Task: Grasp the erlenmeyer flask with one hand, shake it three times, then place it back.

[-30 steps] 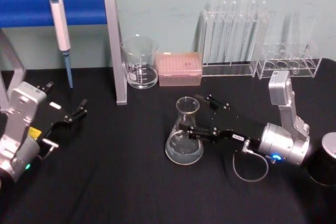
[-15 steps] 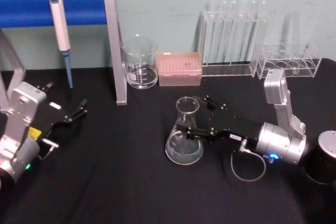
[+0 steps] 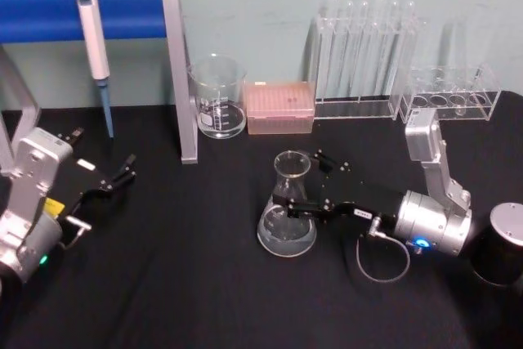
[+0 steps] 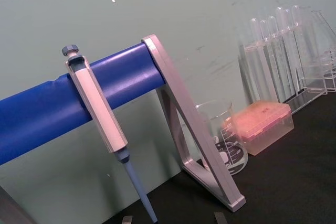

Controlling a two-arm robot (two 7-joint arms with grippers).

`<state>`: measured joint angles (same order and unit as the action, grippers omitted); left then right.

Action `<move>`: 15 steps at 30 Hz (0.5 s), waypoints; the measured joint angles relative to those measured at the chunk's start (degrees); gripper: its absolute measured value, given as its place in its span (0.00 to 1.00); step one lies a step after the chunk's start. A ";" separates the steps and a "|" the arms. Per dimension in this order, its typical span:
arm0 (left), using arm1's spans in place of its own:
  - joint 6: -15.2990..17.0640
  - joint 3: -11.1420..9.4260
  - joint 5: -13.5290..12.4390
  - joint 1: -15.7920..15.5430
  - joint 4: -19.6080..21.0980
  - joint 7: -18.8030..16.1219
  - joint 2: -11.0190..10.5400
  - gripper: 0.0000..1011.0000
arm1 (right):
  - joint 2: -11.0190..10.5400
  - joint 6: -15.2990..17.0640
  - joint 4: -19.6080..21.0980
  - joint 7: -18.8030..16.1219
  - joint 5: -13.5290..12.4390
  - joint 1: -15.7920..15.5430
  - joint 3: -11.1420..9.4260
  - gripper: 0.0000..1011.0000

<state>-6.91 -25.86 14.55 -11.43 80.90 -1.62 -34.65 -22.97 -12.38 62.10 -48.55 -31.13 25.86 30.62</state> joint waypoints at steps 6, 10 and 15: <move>0.00 0.00 0.00 0.00 0.00 0.00 0.00 0.99 | 0.16 -0.10 -0.41 -0.03 0.45 0.29 0.25 0.99; 0.00 0.00 0.00 0.00 0.00 0.00 0.00 0.99 | 0.16 -0.20 -0.44 0.16 0.88 0.37 0.35 0.99; 0.00 0.00 0.00 0.00 0.00 0.00 0.00 0.99 | 0.14 -0.23 -0.44 0.16 0.84 0.37 0.35 0.99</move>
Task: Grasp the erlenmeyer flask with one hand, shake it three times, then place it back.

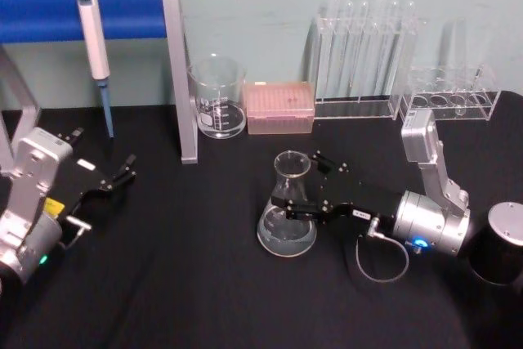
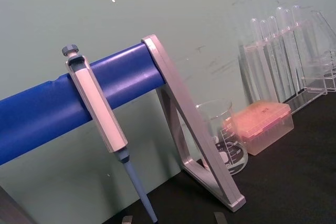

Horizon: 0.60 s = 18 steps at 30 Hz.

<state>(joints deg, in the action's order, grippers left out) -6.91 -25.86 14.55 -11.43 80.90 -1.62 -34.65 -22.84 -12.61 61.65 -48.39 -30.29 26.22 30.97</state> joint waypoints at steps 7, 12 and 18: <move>0.00 0.00 0.00 0.00 0.00 0.00 0.00 0.99 | -0.01 -0.02 0.00 -0.01 -0.10 0.00 -0.01 0.99; 0.00 0.00 0.00 0.00 0.00 0.00 0.00 0.99 | -0.01 -0.02 0.02 -0.03 -0.15 -0.02 -0.04 0.99; 0.00 0.00 0.00 0.00 0.00 0.00 0.00 0.99 | -0.01 -0.02 0.04 -0.04 -0.18 -0.04 -0.07 0.98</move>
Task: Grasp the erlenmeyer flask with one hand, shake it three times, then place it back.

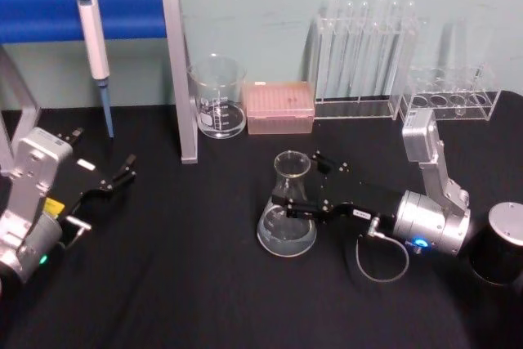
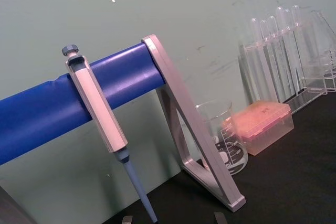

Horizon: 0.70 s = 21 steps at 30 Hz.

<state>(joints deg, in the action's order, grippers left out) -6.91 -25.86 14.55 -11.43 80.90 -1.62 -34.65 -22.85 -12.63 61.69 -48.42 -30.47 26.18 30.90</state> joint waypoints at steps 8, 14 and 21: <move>0.00 0.00 0.00 0.00 0.00 0.00 0.00 0.99 | 0.00 0.00 0.03 -0.04 -0.06 -0.04 -0.02 0.79; 0.00 0.00 0.00 0.00 0.00 0.00 0.00 0.99 | 0.00 0.00 0.03 -0.06 -0.07 -0.04 -0.02 0.62; 0.00 0.00 0.00 0.00 0.00 0.00 0.00 0.99 | 0.00 0.00 0.04 -0.08 -0.07 -0.04 -0.02 0.45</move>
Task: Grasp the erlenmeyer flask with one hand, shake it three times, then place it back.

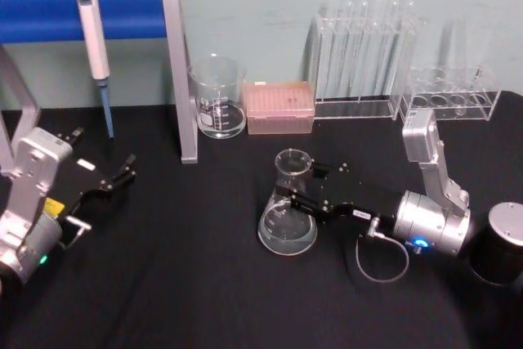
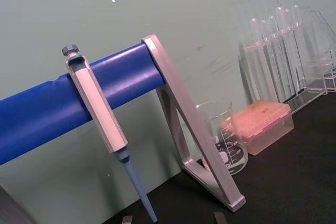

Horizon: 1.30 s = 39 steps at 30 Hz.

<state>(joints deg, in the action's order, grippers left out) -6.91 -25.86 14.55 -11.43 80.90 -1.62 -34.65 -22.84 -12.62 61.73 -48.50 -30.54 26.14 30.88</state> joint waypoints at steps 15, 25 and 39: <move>0.00 0.00 0.00 0.00 0.00 0.00 0.00 0.99 | 0.00 0.00 -0.01 0.01 0.01 0.00 0.00 0.45; 0.00 0.00 0.00 0.00 0.00 0.00 0.00 0.99 | -0.62 1.59 2.68 1.06 -1.69 -1.10 -1.22 0.45; 0.00 0.00 0.00 0.00 0.00 0.00 0.00 0.99 | -2.74 4.93 16.84 12.11 -4.33 -6.07 -6.98 0.45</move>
<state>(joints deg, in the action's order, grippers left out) -6.91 -25.86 14.55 -11.43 80.90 -1.62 -34.65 -25.58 -7.69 78.57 -36.39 -34.87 20.07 23.90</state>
